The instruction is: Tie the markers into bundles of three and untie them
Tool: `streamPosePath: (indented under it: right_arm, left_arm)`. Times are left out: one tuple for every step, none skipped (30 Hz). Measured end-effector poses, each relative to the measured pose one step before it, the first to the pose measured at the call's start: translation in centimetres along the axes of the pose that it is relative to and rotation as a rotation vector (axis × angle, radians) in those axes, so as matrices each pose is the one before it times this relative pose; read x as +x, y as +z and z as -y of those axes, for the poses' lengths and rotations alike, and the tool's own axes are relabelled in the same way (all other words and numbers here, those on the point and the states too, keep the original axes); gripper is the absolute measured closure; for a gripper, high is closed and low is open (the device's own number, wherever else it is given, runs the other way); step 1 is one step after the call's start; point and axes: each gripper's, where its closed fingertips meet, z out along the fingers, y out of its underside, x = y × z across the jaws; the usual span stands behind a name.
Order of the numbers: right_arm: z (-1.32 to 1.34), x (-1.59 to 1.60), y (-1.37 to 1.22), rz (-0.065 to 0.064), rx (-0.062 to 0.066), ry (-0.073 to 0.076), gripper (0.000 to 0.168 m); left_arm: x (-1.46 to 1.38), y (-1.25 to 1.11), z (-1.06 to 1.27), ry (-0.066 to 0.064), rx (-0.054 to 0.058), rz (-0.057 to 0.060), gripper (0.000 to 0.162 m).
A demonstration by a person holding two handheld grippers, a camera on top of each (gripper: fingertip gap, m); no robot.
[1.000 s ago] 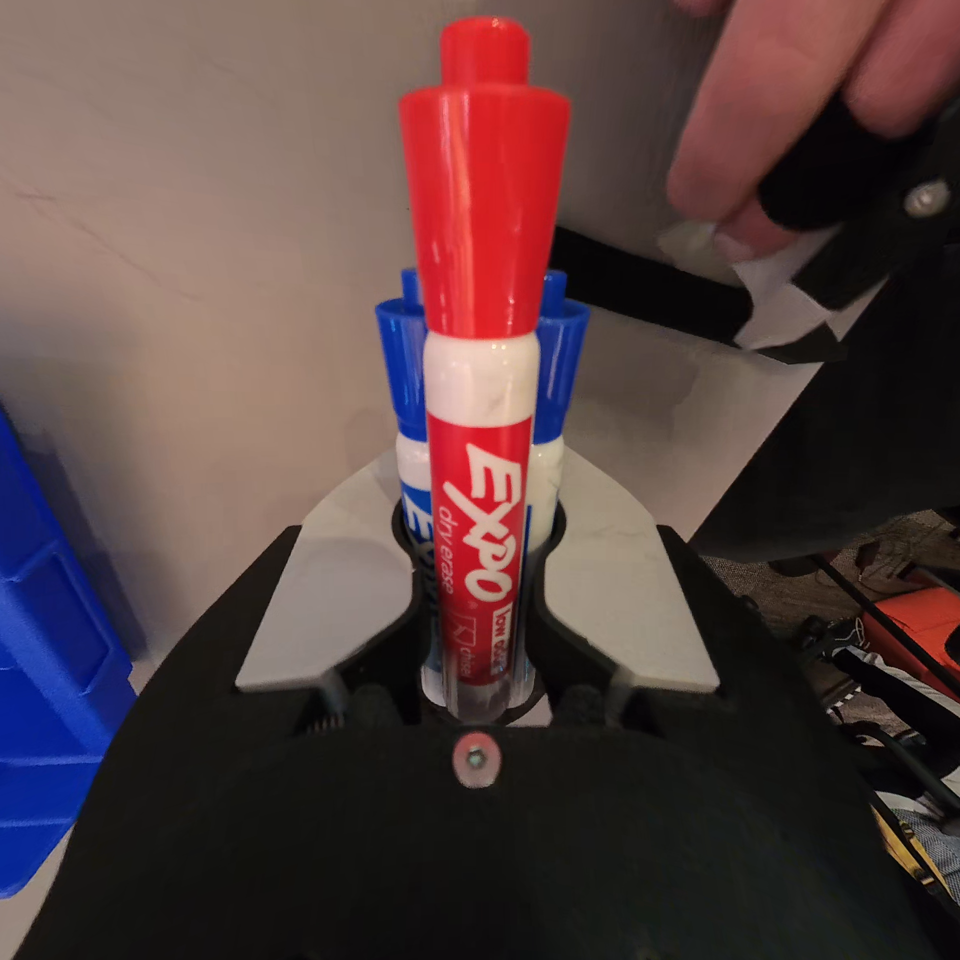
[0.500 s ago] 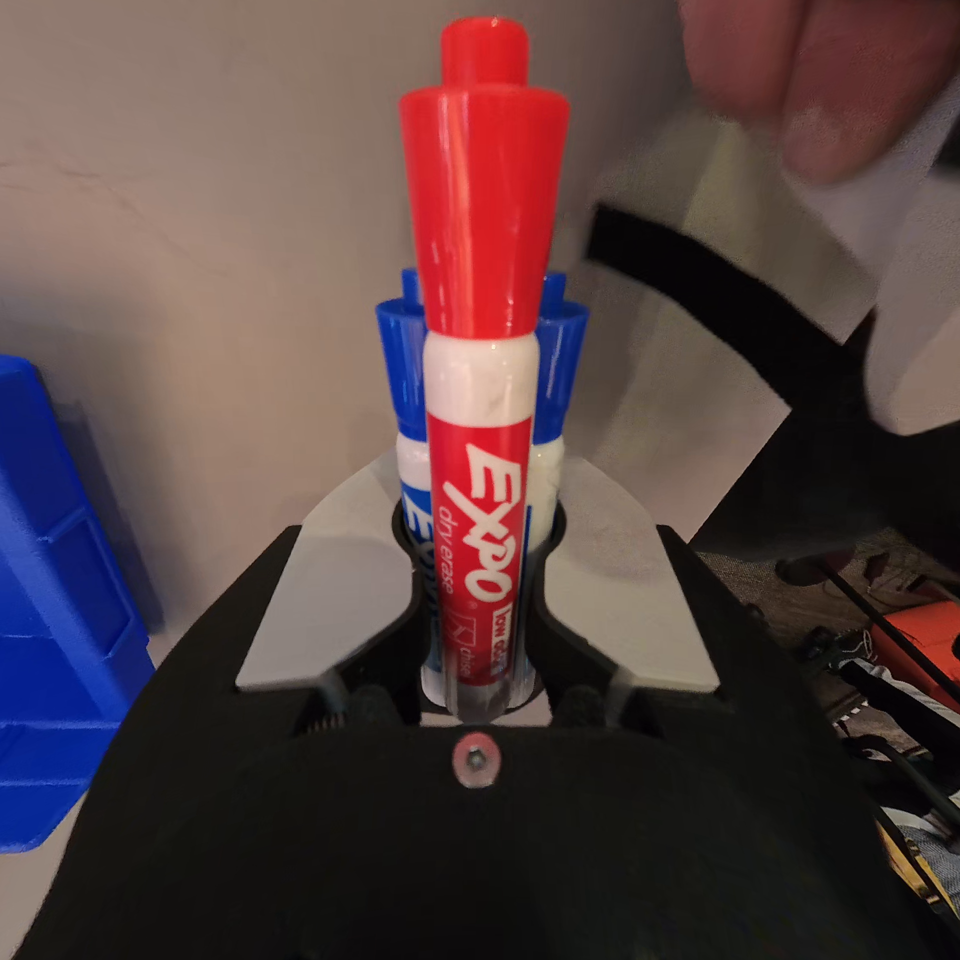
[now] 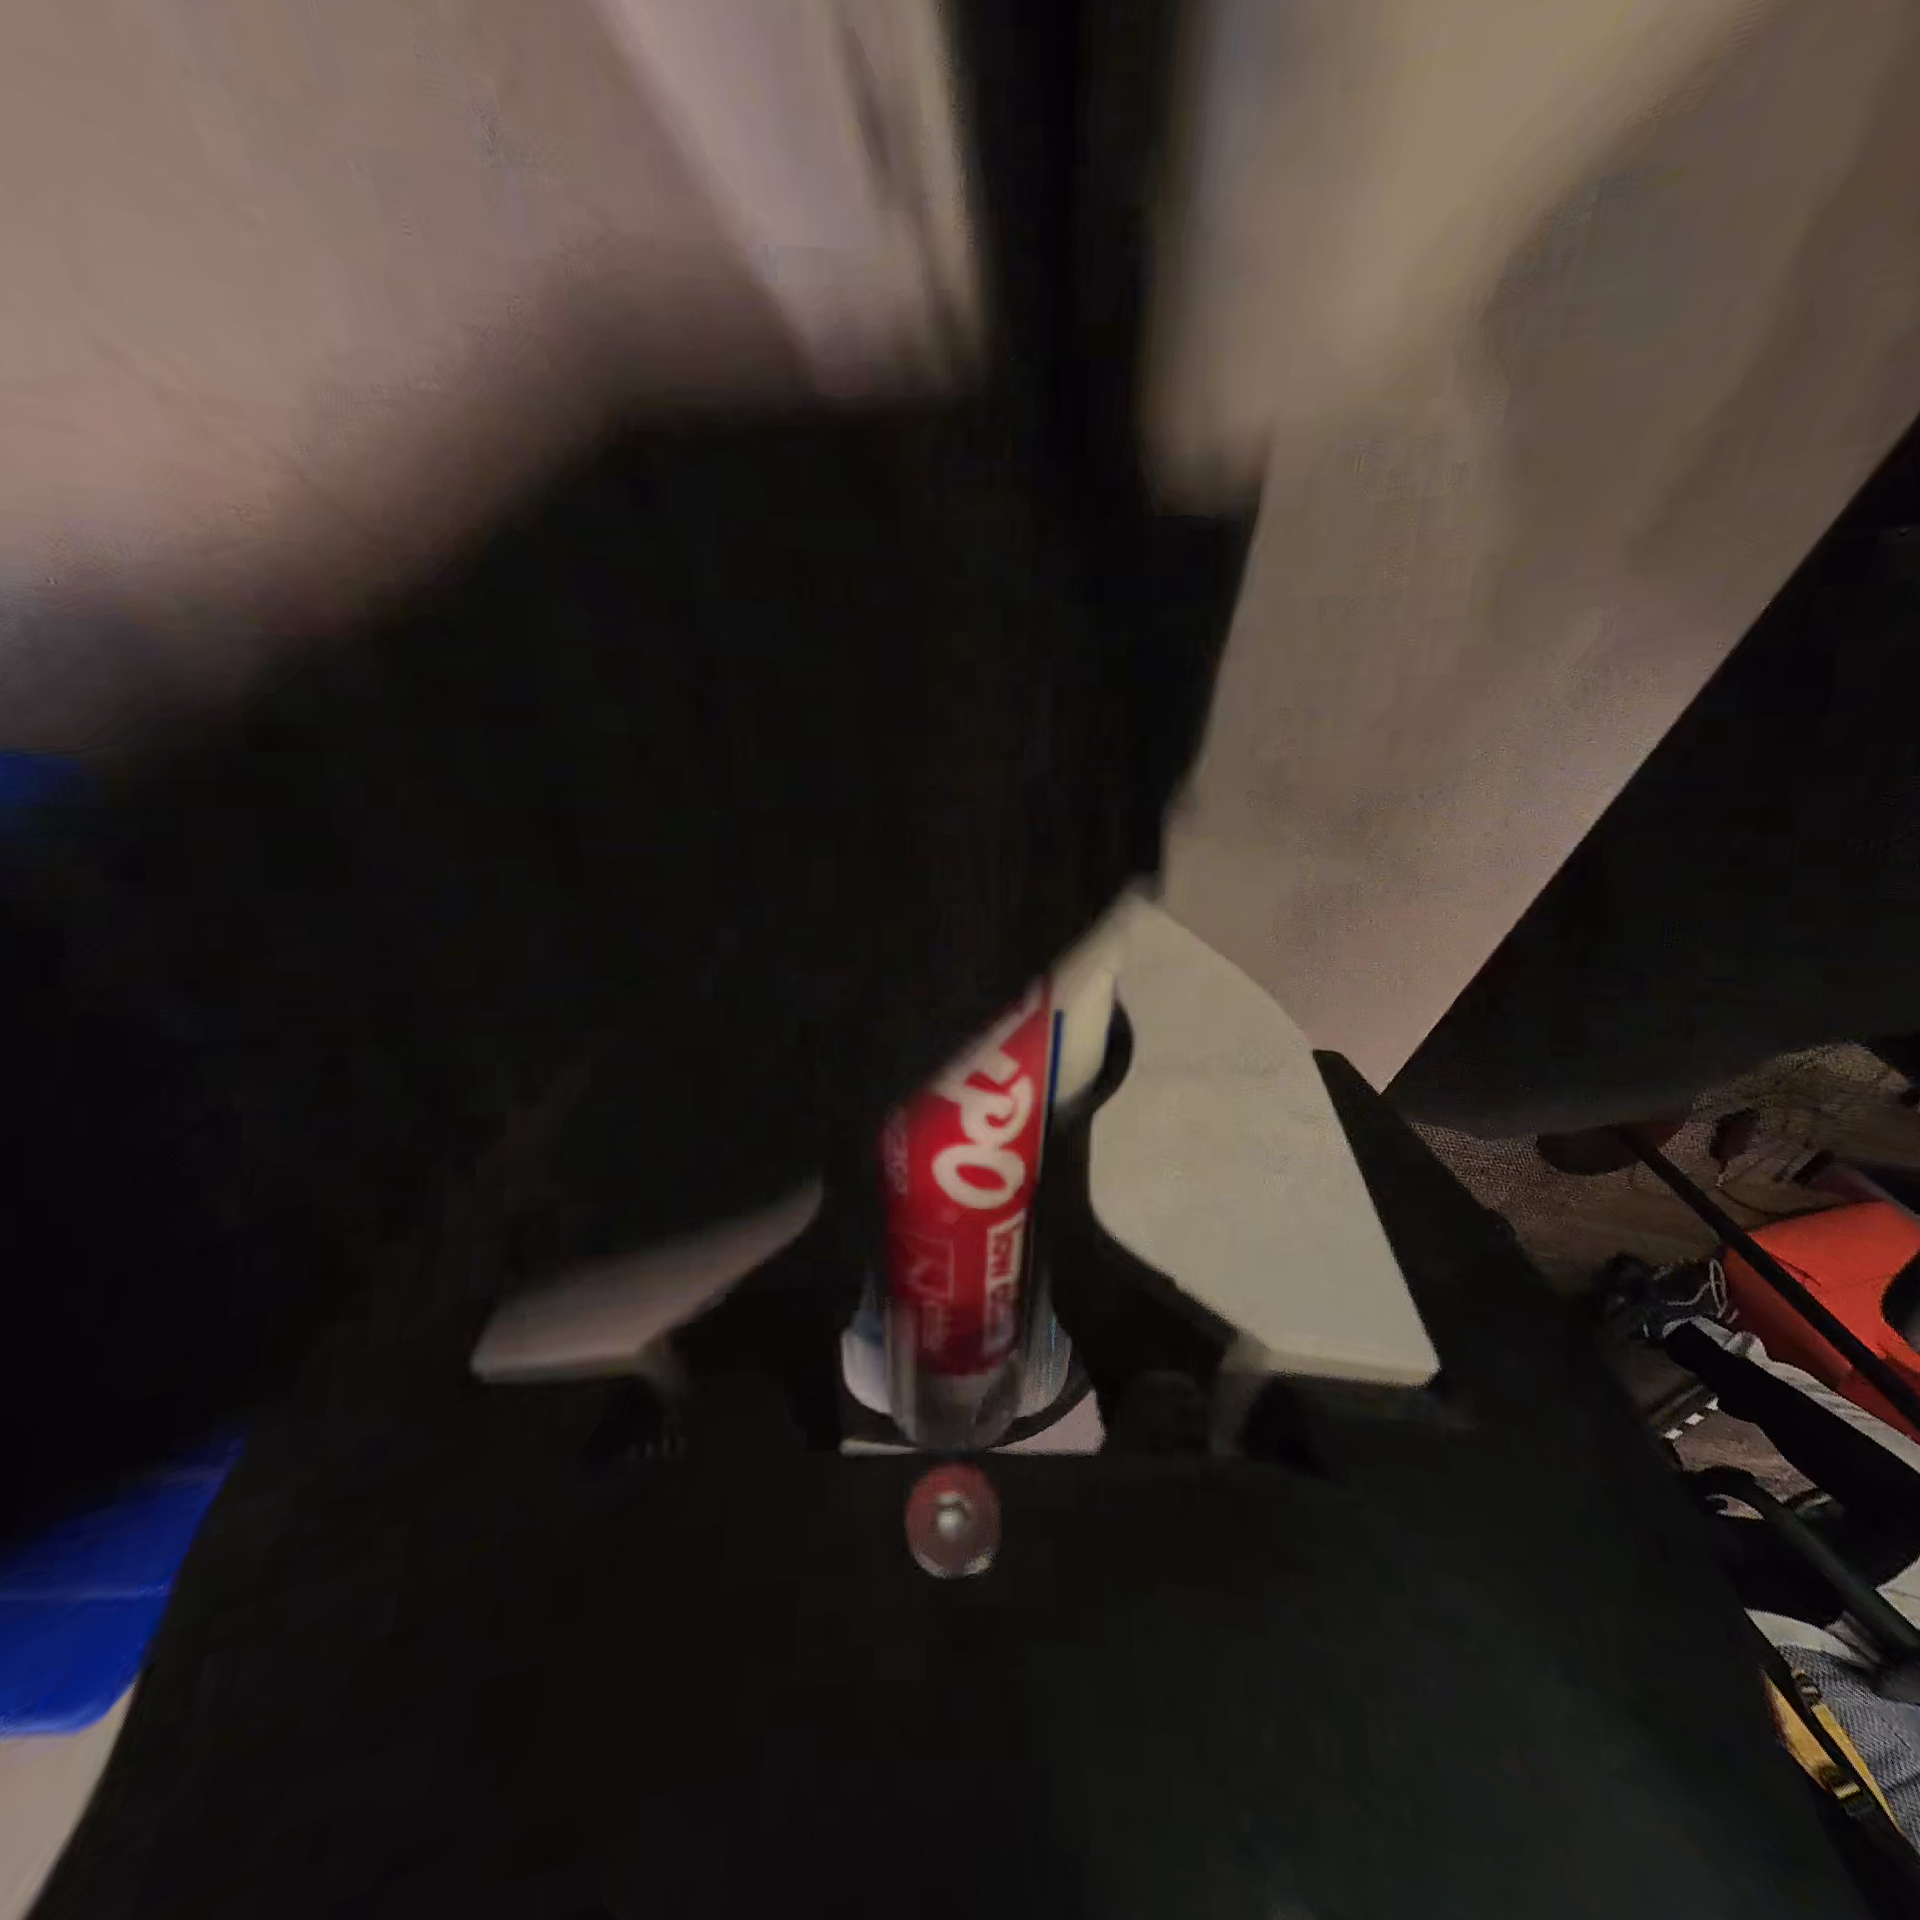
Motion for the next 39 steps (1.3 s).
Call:
streamPosePath:
  right_arm:
    - [-0.192,0.226,-0.847,-0.0001,-0.0087,0.0217,0.168]
    - [-0.283,0.401,-0.957,-0.0155,-0.0160,0.0218,0.168]
    - [-0.448,0.677,-0.992,-0.0352,-0.0257,0.0188,0.168]
    - [-0.779,0.460,-0.768,-0.0116,-0.0440,0.0253,0.168]
    - [-0.817,0.525,-0.617,-0.0080,-0.0382,0.0317,0.168]
    - [-0.804,0.982,-0.578,-0.0369,-0.0294,0.0240,0.168]
    - [-0.959,0.944,-0.411,-0.0267,-0.0438,0.0243,0.168]
    - [-0.727,0.707,-0.300,-0.0087,-0.0322,0.0325,0.168]
    - [-0.252,0.694,-0.287,-0.0167,-0.0047,0.0243,0.168]
    - [-0.473,0.858,-0.120,-0.0379,-0.0306,0.0016,0.168]
    - [-0.640,1.196,0.001,-0.0668,-0.0485,-0.0261,0.164]
    - [-0.353,1.348,0.002,-0.0810,-0.0330,-0.0395,0.160]
    - [-0.032,0.796,-0.018,-0.0489,-0.0185,-0.0383,0.156]
    - [0.198,0.160,-0.146,-0.0158,-0.0125,-0.0465,0.152]
    - [0.279,0.185,-0.360,-0.0288,-0.0161,-0.0618,0.147]
    - [0.369,0.350,-0.542,-0.0413,-0.0116,-0.0621,0.141]
    - [0.366,0.119,-0.624,-0.0281,-0.0106,-0.0686,0.139]
    - [0.109,-0.368,-0.547,-0.0058,-0.0307,-0.0761,0.132]
    - [-0.003,-0.584,-0.536,-0.0038,-0.0367,-0.0692,0.122]
    - [-0.069,-0.529,-0.572,-0.0196,-0.0355,-0.0693,0.121]
    - [-0.156,-0.950,-0.516,-0.0041,-0.0378,-0.0795,0.120]
    - [-0.014,-1.225,-0.377,0.0111,-0.0247,-0.0557,0.116]
    - [0.155,-1.317,-0.019,0.0228,-0.0112,-0.0240,0.112]
    - [-0.191,-1.396,0.518,0.0315,-0.0337,-0.0287,0.109]
    - [-0.653,-0.809,0.970,-0.0022,-0.0649,-0.0431,0.105]
    - [-0.600,-0.278,1.102,-0.0232,-0.0591,-0.0343,0.101]
    - [-0.157,-0.616,1.076,0.0176,-0.0232,-0.0078,0.097]
    - [0.189,-0.768,0.966,0.0458,0.0016,0.0194,0.095]
    - [-0.018,-0.009,0.823,0.0064,-0.0114,0.0190,0.096]
    - [-0.433,0.498,0.663,-0.0246,-0.0377,0.0006,0.102]
    - [-0.466,0.351,0.511,-0.0082,-0.0412,0.0017,0.103]
    - [-0.214,0.162,0.348,0.0086,-0.0236,0.0109,0.103]
    - [-0.060,-0.113,0.195,0.0265,-0.0084,0.0123,0.108]
    - [-0.006,-0.035,0.096,0.0217,-0.0009,0.0178,0.115]
    - [-0.020,0.177,0.026,0.0007,0.0051,0.0119,0.121]
    - [-0.010,0.126,-0.025,-0.0016,0.0099,0.0039,0.128]
    - [-0.040,0.079,-0.034,0.0003,0.0088,0.0047,0.135]
    - [-0.029,0.016,-0.030,0.0030,0.0089,-0.0015,0.145]
    - [-0.018,-0.045,-0.007,0.0087,0.0127,0.0038,0.157]
  left_arm:
    - [-0.082,0.088,-0.043,-0.0033,0.0045,-0.0021,0.120]
    - [-0.176,0.100,-0.073,-0.0039,0.0035,0.0045,0.120]
    - [-0.207,0.104,-0.124,-0.0027,-0.0004,0.0078,0.120]
    - [-0.067,0.098,-0.028,-0.0013,0.0051,-0.0006,0.120]
    - [-0.099,0.081,0.097,-0.0006,0.0112,0.0022,0.120]
    - [-0.095,0.088,0.119,-0.0025,0.0108,0.0022,0.120]
    - [0.035,0.133,0.038,-0.0015,0.0024,-0.0057,0.120]
    - [-0.012,0.149,-0.019,0.0055,-0.0040,0.0021,0.120]
    - [-0.051,0.126,-0.014,0.0014,-0.0055,0.0059,0.120]
    - [0.040,0.085,0.021,-0.0037,-0.0039,-0.0010,0.120]
    - [0.108,0.040,0.032,0.0029,-0.0028,-0.0026,0.120]
    - [0.059,-0.014,0.061,0.0070,-0.0012,0.0031,0.120]
    - [0.099,-0.056,0.092,0.0023,0.0019,-0.0002,0.120]
    - [0.149,-0.063,0.087,-0.0005,0.0030,-0.0059,0.120]
    - [0.053,-0.061,0.020,0.0025,0.0001,0.0019,0.120]
    - [0.036,-0.072,-0.011,0.0008,0.0003,0.0028,0.120]
    - [0.061,-0.049,-0.029,-0.0016,0.0012,-0.0001,0.120]
    - [0.058,-0.047,-0.066,-0.0023,0.0004,-0.0008,0.121]
    - [0.034,-0.015,-0.045,-0.0003,0.0032,0.0019,0.121]
    - [0.066,-0.015,-0.096,-0.0027,0.0007,-0.0002,0.121]
    - [0.075,-0.002,-0.139,-0.0020,-0.0018,-0.0001,0.121]
    - [0.059,0.011,-0.095,0.0004,0.0011,0.0019,0.120]
    - [0.071,0.021,-0.076,0.0006,0.0025,0.0009,0.120]
    - [0.097,0.030,-0.032,0.0002,0.0038,-0.0014,0.120]
    - [0.061,0.061,-0.015,-0.0009,0.0043,-0.0013,0.120]
    - [0.037,0.111,-0.029,-0.0021,0.0017,-0.0008,0.120]
    - [0.032,0.138,-0.057,-0.0012,-0.0019,0.0006,0.120]
    - [0.083,0.129,-0.021,-0.0017,-0.0008,-0.0012,0.120]
    - [0.111,0.110,0.023,0.0004,0.0016,-0.0010,0.120]
    - [0.129,0.087,0.030,0.0014,0.0022,-0.0011,0.120]
    - [0.136,0.055,0.021,0.0010,0.0021,-0.0016,0.120]
    - [0.096,0.025,0.020,0.0009,0.0024,-0.0003,0.120]
    - [0.071,0.000,-0.021,0.0008,0.0008,-0.0002,0.120]
    - [0.030,-0.024,-0.049,0.0012,0.0005,0.0017,0.120]
    - [0.033,-0.059,-0.036,-0.0006,0.0032,0.0000,0.120]
    - [0.035,-0.073,-0.063,-0.0011,0.0033,-0.0020,0.120]
    - [-0.051,-0.064,-0.090,0.0000,0.0020,0.0034,0.120]
    - [-0.069,-0.079,-0.113,-0.0020,0.0003,0.0032,0.120]
    - [-0.034,-0.068,-0.082,-0.0033,0.0036,-0.0002,0.120]
